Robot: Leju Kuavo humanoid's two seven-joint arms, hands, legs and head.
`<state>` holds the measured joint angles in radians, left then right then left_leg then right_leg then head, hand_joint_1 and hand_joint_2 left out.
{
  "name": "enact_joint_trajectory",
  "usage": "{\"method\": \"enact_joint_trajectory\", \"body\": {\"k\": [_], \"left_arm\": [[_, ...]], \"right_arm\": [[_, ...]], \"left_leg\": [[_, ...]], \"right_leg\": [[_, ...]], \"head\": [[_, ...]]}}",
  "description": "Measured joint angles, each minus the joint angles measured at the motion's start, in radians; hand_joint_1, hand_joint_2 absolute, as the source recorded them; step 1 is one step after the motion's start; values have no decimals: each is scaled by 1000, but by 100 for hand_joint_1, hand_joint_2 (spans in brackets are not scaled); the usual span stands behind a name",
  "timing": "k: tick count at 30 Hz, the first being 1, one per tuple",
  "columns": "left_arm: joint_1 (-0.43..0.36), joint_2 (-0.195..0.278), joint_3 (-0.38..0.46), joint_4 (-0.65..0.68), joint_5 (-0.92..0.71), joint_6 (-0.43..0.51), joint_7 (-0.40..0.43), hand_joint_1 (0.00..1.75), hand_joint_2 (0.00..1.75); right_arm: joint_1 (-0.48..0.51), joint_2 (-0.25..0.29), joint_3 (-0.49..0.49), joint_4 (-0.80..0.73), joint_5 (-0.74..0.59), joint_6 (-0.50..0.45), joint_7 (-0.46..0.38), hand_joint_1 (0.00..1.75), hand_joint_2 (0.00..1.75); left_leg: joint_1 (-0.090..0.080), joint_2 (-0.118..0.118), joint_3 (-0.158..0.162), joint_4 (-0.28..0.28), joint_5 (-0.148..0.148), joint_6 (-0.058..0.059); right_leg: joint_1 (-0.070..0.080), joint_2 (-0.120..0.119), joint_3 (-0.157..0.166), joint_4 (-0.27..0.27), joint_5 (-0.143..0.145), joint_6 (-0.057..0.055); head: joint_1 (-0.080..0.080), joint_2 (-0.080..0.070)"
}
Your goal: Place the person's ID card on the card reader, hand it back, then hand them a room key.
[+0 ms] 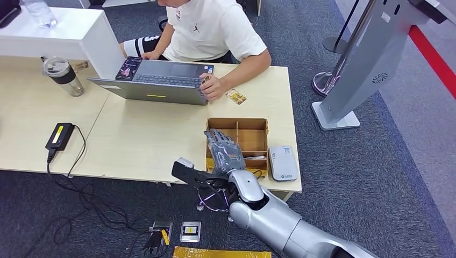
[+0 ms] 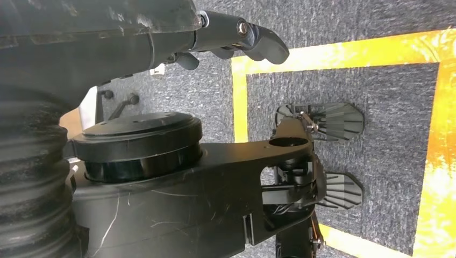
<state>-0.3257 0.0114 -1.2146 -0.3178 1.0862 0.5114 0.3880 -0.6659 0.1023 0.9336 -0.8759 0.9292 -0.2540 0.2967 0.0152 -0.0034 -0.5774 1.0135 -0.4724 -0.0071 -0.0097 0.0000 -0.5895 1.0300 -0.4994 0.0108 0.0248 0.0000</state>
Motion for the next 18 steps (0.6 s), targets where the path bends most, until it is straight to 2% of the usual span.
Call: {"method": "enact_joint_trajectory", "body": {"k": [5, 18], "left_arm": [[1, 0, -4, 1, 2, 1, 4, 0, 175], [2, 0, -15, 4, 17, -26, 33, 0, 175]], "right_arm": [[-3, -25, -60, 27, -6, 7, -83, 0, 175], [-17, -52, -174, 154, 58, -81, -109, 0, 175]], "left_leg": [[0, 0, 0, 0, 0, 0], [0, 0, 0, 0, 0, 0]], "right_leg": [[0, 0, 0, 0, 0, 0], [0, 0, 0, 0, 0, 0]], "head": [[0, 0], [0, 0]]}}
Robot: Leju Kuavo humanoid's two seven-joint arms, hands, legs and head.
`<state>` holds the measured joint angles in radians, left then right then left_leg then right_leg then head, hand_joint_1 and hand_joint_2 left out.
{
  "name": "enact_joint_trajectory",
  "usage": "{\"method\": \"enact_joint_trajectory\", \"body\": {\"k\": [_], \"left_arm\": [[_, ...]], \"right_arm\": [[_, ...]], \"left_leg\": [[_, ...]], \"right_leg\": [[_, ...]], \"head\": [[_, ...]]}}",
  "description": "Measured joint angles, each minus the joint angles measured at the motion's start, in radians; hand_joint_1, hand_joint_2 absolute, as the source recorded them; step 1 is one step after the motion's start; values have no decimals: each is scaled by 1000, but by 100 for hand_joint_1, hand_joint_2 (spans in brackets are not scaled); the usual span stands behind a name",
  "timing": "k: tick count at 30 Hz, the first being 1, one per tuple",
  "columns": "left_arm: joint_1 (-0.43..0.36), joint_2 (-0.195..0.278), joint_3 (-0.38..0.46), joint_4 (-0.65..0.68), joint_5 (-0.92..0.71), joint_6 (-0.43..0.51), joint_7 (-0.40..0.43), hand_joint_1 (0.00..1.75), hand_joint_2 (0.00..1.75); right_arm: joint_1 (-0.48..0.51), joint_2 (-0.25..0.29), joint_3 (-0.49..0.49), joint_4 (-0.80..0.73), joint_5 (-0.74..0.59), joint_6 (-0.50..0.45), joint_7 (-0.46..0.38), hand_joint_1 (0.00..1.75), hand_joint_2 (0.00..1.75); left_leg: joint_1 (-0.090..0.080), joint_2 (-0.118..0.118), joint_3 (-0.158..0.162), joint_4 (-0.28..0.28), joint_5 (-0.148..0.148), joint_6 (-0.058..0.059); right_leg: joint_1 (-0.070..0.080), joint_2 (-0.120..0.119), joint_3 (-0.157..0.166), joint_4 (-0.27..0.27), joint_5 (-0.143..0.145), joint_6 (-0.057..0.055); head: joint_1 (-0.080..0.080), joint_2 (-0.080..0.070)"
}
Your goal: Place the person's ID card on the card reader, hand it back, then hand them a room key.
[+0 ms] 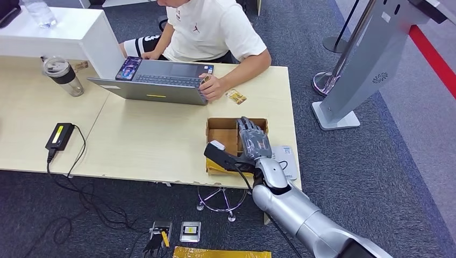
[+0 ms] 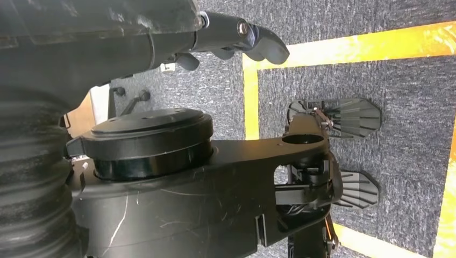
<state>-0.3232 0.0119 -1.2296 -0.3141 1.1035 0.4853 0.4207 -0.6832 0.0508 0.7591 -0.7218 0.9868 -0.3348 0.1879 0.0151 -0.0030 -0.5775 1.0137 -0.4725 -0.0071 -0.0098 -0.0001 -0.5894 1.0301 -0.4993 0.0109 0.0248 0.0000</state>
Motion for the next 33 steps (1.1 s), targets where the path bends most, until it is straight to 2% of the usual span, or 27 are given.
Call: {"method": "enact_joint_trajectory", "body": {"k": [7, 19, 24, 33], "left_arm": [[3, 3, -1, 3, -4, 7, -8, 0, 175], [16, 4, -1, 7, 9, 8, -11, 0, 175], [17, 5, -1, 8, -7, 26, -18, 0, 175], [26, 8, -1, 11, 4, 0, -34, 0, 175]], "right_arm": [[-12, 0, -32, 59, 10, -17, -13, 0, 175], [-25, 3, -65, 81, 25, 9, -3, 0, 175], [-33, 3, -82, 81, 2, 26, -20, 0, 175], [-37, 1, -124, 48, -59, 48, -40, 0, 175]], "left_leg": [[0, 0, 0, 0, 0, 0], [0, 0, 0, 0, 0, 0], [0, 0, 0, 0, 0, 0], [0, 0, 0, 0, 0, 0]], "right_leg": [[0, 0, 0, 0, 0, 0], [0, 0, 0, 0, 0, 0], [0, 0, 0, 0, 0, 0], [0, 0, 0, 0, 0, 0]], "head": [[0, 0], [0, 0], [0, 0], [0, 0]]}}
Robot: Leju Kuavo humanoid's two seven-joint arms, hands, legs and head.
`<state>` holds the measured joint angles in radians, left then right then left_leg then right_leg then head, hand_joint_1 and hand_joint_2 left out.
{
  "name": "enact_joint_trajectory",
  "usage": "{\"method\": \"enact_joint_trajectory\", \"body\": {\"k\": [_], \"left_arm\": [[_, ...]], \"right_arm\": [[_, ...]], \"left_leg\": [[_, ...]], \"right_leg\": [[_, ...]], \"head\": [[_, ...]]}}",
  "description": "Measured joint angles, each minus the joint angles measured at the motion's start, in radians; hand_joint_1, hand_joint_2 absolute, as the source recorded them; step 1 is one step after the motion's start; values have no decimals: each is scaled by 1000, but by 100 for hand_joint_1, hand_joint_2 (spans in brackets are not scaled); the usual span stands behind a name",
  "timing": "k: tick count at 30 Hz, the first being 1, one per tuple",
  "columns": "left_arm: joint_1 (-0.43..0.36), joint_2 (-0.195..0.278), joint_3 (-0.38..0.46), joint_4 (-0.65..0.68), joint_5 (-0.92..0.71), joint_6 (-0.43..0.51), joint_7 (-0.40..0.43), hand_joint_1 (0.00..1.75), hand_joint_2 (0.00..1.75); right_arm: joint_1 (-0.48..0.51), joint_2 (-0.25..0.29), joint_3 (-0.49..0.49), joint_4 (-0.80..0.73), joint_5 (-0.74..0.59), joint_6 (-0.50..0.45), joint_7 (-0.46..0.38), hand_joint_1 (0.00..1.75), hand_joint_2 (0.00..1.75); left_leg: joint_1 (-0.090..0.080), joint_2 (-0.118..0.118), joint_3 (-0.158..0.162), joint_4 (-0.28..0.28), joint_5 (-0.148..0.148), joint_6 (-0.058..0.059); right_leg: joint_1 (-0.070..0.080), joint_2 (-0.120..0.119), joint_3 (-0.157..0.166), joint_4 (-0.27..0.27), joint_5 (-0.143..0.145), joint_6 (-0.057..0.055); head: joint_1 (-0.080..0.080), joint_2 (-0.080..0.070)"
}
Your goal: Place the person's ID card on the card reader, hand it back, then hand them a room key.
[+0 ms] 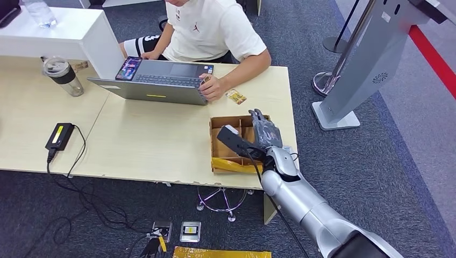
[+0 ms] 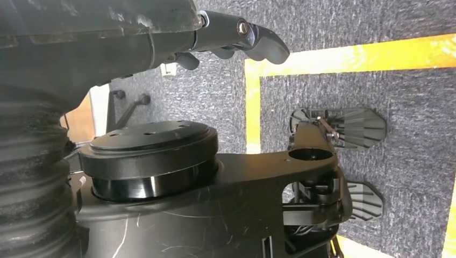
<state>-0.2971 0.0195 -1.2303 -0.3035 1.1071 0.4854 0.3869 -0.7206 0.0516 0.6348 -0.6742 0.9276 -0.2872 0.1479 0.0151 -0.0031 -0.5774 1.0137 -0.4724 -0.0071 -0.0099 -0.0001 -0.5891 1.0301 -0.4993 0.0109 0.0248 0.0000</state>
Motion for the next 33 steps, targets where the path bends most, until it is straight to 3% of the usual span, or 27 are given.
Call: {"method": "enact_joint_trajectory", "body": {"k": [19, 33], "left_arm": [[14, 5, 1, 4, -10, -6, -15, 0, 175], [18, 10, 2, 5, -8, 3, -9, 0, 175]], "right_arm": [[-6, -24, -43, -163, -167, 57, -25, 0, 175], [-6, -45, -40, -201, -140, 73, -23, 0, 175]], "left_leg": [[0, 0, 0, 0, 0, 0], [0, 0, 0, 0, 0, 0]], "right_leg": [[0, 0, 0, 0, 0, 0], [0, 1, 0, 0, 0, 0]], "head": [[0, 0], [0, 0]]}}
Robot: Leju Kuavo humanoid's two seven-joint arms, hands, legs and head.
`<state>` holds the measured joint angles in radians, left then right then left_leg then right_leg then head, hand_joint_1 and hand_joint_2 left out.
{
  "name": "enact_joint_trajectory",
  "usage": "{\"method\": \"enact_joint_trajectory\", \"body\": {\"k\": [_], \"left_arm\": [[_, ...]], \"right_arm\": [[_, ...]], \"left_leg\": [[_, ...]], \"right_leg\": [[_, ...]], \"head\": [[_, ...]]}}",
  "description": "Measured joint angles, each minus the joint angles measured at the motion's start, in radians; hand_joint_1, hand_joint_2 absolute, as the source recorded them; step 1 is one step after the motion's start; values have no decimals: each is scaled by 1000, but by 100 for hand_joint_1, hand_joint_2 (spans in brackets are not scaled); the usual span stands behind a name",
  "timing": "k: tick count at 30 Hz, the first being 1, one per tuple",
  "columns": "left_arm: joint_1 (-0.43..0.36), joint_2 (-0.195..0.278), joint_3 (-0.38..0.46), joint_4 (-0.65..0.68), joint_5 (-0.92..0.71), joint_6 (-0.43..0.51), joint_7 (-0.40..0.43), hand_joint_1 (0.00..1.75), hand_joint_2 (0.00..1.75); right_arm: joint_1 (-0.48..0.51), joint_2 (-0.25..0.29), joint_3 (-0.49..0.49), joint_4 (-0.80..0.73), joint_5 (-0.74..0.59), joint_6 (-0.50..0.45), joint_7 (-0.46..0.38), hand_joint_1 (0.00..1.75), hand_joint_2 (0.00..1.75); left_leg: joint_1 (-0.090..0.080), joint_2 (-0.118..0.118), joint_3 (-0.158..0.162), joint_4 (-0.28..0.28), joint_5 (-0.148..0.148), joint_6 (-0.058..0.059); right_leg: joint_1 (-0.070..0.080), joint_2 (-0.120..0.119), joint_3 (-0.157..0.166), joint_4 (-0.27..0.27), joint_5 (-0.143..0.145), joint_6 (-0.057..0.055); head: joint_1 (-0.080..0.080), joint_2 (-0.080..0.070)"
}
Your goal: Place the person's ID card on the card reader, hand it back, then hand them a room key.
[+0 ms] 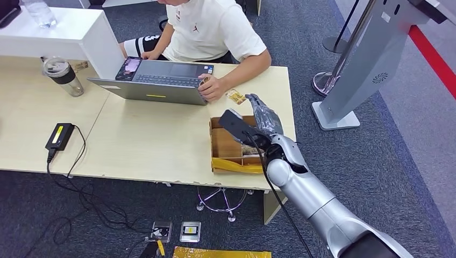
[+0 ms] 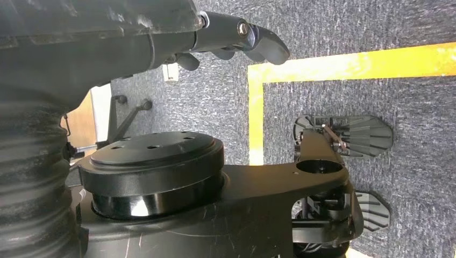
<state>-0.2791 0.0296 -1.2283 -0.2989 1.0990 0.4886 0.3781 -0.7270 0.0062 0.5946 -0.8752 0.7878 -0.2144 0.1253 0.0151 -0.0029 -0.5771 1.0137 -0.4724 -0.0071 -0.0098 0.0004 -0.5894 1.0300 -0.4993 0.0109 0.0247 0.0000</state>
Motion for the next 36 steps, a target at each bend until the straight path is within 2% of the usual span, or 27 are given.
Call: {"method": "enact_joint_trajectory", "body": {"k": [4, 8, 10, 26, 32, 36], "left_arm": [[-2, -2, 0, 0, 1, -22, -1, 0, 175], [-3, -6, 0, 0, 1, -21, -6, 0, 175], [-3, -7, 0, 0, -3, -11, -9, 0, 175], [14, -2, 0, 0, -23, 11, -49, 0, 175], [29, 8, 1, 0, -24, -23, -84, 0, 175], [53, 50, 0, -2, -45, -104, -128, 0, 175]], "right_arm": [[-20, -31, 8, 8, 98, -49, -73, 0, 175], [-85, -52, 9, 83, 72, -69, -204, 0, 175], [-120, -61, 11, 137, 68, -79, -232, 0, 175], [-155, -81, 34, 298, 62, -88, -193, 0, 175], [-152, -105, 40, 318, 55, -96, -173, 0, 175], [-130, -126, 38, 310, 38, -99, -141, 0, 175]], "left_leg": [[0, 0, 0, 0, 0, 0], [0, 0, 0, 0, 0, 0], [0, -1, 0, 0, 0, 0], [0, 0, 0, 0, 0, 0], [0, 0, 0, 0, 0, 0], [0, 0, 0, 0, 0, 0]], "right_leg": [[0, 0, 0, 0, 0, 0], [0, -1, 0, 0, 0, 0], [0, -1, 0, 0, 0, 0], [0, -1, 0, 0, 0, 0], [0, 0, 0, 0, 0, 0], [0, 0, 0, 0, 0, 0]], "head": [[0, 0], [0, 0], [0, 0], [0, 0], [0, 0], [0, 0]]}}
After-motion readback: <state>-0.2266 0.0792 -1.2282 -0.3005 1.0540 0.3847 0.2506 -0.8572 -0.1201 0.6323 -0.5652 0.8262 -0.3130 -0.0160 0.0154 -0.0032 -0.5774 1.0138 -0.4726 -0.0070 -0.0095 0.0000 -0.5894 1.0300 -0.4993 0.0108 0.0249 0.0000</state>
